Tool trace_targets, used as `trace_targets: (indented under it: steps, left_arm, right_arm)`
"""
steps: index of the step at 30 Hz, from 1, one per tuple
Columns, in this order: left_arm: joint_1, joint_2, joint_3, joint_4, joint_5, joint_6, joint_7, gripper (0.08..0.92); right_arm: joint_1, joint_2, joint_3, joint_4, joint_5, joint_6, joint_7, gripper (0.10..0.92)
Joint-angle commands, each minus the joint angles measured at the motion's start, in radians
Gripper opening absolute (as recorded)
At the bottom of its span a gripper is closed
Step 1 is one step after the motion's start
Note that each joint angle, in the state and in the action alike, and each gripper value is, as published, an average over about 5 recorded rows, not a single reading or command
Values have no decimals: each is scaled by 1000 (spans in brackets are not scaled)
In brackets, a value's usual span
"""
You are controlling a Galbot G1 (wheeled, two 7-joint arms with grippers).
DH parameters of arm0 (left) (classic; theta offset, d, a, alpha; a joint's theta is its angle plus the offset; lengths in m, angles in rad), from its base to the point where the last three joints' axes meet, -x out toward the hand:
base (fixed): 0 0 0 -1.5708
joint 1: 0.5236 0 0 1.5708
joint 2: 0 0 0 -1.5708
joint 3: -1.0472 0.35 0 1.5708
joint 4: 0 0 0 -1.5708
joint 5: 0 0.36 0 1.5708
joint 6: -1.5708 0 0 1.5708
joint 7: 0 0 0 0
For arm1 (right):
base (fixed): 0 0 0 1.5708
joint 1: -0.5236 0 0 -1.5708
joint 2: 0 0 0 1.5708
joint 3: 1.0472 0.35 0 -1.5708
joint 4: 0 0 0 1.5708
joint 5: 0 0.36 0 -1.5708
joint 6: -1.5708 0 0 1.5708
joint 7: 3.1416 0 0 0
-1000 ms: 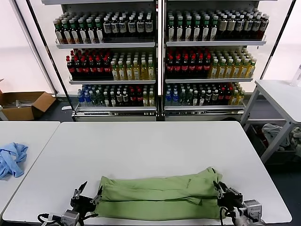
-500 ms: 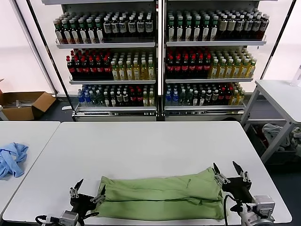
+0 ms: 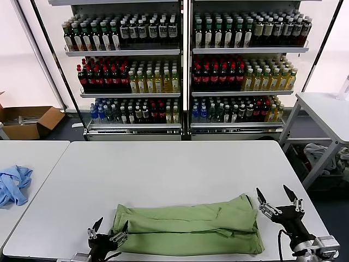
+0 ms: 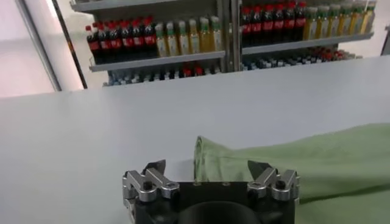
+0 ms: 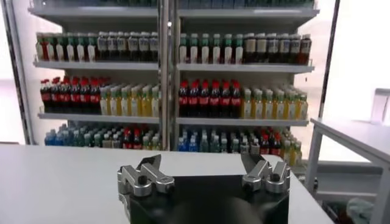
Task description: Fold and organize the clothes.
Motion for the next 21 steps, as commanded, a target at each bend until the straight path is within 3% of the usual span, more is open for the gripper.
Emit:
trace_targets:
  steps: [1, 15, 21]
  left_arm:
    - [-46, -33, 16, 21, -224, -45, 17, 823]
    - [-100, -57, 20, 115, -277, -62, 35, 823]
    - [-99, -66, 39, 143, -261, -67, 48, 706]
  right_arm:
    - [-31, 6, 83, -58, 30, 119, -78, 823]
    - [-26, 7, 131, -54, 36, 119, -73, 823]
    - [14, -3, 153, -74, 83, 111, -68, 823]
